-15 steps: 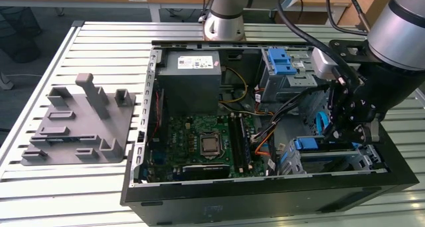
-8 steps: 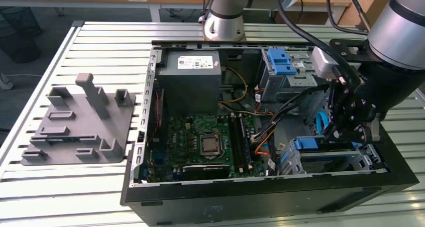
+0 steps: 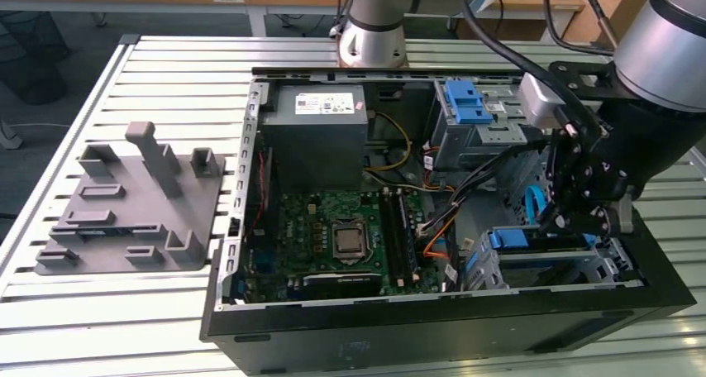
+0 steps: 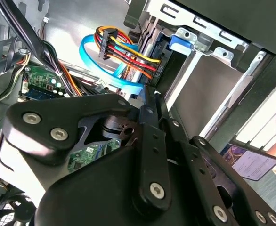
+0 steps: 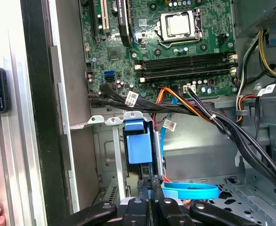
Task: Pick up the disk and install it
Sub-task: 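Insert the second disk wire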
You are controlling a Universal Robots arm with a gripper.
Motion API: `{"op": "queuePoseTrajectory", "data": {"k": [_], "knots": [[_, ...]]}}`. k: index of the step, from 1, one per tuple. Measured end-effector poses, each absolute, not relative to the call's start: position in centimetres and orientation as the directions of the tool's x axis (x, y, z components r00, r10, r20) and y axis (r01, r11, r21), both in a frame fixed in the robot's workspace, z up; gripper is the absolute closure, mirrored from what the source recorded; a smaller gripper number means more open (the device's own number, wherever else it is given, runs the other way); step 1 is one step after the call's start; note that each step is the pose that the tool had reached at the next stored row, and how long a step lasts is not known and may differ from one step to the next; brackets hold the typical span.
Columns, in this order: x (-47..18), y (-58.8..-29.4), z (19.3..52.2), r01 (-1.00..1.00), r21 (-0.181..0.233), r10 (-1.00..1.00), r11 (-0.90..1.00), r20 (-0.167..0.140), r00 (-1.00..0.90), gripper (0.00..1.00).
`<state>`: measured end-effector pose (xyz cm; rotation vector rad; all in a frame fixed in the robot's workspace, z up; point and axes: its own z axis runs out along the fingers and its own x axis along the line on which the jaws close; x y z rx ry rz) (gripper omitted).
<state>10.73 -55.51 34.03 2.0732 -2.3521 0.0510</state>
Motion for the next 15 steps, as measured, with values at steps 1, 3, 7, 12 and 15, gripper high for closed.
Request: {"op": "queuePoseTrajectory", "data": {"k": [1, 3, 7, 12, 15], "knots": [[10.73, -55.51, 34.09, -0.992, -0.021, -0.992, 0.125, 0.026, -0.126, 0.82], [10.73, -55.51, 34.25, -0.992, -0.021, -0.992, 0.125, 0.026, -0.126, 0.82], [10.73, -55.51, 34.66, -0.992, -0.021, -0.992, 0.125, 0.026, -0.126, 0.82], [10.73, -55.49, 34.83, -0.992, -0.021, -0.992, 0.125, 0.025, -0.126, 0.89], [10.73, -55.49, 34.85, -0.992, -0.021, -0.992, 0.125, 0.026, -0.126, 0.89]]}}
